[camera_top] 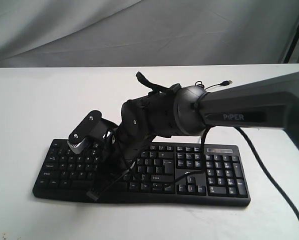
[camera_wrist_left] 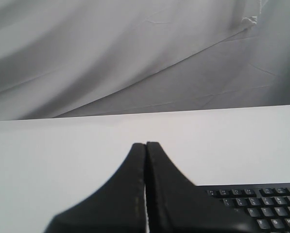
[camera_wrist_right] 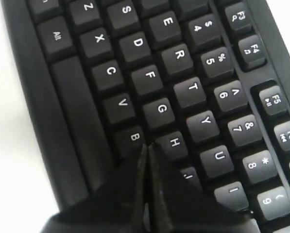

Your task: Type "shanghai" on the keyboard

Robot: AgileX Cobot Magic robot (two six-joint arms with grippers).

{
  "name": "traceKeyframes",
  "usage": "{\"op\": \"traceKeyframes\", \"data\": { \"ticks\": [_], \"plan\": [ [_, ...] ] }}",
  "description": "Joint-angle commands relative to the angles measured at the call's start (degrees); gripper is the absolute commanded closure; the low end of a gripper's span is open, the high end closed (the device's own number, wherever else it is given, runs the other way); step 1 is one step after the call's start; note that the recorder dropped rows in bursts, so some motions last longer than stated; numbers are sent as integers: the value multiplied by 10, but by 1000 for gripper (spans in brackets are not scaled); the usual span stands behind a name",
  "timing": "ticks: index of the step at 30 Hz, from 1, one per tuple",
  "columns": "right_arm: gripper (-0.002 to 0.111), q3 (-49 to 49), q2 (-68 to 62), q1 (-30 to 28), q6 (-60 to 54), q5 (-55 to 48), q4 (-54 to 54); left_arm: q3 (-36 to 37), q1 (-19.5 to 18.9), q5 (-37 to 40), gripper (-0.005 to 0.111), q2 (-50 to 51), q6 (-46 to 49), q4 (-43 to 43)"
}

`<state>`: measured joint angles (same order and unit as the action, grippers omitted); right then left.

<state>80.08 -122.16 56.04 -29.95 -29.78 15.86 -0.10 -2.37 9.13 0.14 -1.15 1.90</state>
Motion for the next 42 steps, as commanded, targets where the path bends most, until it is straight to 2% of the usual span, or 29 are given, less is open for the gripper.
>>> {"op": "traceKeyframes", "data": {
  "ticks": [1,6,15,42],
  "plan": [
    [108,-3,-1,-3,1,5,-5,1,4,-3,107,-1,-2,0],
    [108,-2,11,-3,1,14,-10,1,4,-3,107,-1,-2,0],
    [108,80,-21,-2,0,-13,-28,1,4,-3,107,-1,-2,0],
    [108,79,-54,-2,-31,-15,20,1,4,-3,107,-1,-2,0]
  ]
}}
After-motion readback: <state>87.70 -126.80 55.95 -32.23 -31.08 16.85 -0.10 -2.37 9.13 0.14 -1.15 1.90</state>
